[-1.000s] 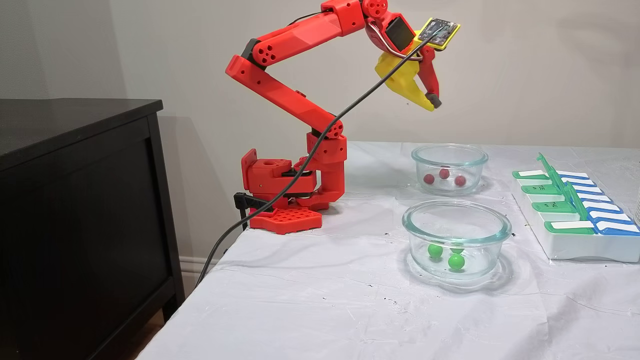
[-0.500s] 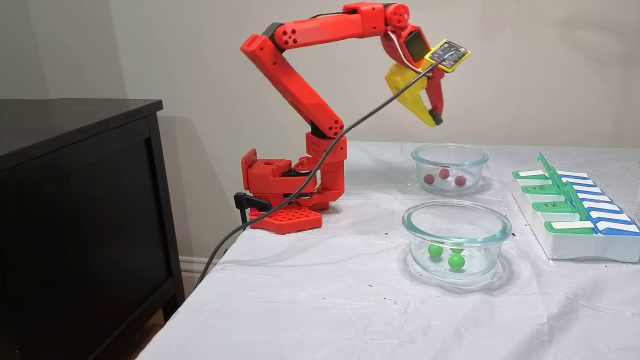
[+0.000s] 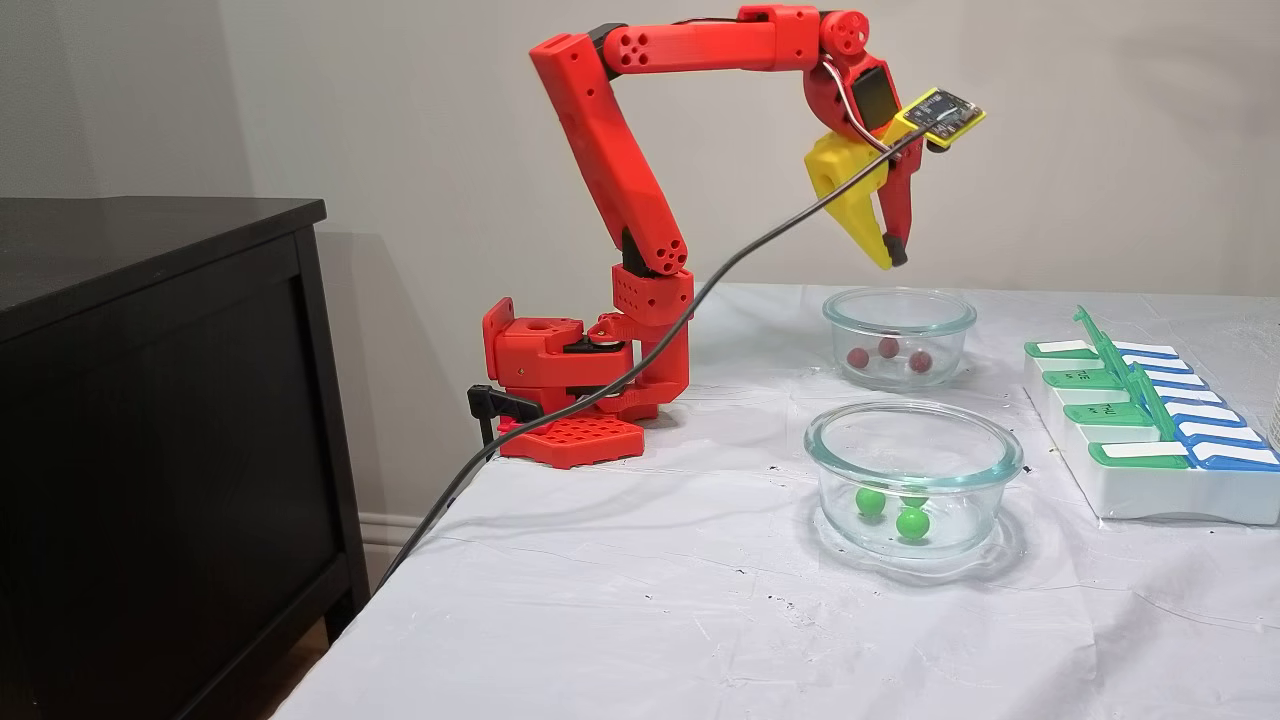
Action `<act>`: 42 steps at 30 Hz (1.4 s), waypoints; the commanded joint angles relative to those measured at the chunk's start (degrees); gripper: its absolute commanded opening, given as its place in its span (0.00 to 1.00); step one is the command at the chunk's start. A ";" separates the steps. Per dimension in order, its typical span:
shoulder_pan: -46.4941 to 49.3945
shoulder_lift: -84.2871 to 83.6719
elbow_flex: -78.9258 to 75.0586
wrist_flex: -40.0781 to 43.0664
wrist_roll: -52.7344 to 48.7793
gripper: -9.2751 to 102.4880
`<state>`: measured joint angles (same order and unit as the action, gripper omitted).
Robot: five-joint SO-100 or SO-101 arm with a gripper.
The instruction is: Sort medicines into box.
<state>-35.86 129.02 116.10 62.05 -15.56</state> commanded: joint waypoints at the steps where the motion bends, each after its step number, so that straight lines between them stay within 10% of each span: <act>1: -1.32 -0.44 -7.91 0.97 -0.97 0.09; 14: -4.13 -4.22 -4.83 -2.46 2.46 0.25; 42: -3.25 -17.05 -8.79 -2.99 8.00 0.29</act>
<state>-39.11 111.09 112.85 59.68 -8.09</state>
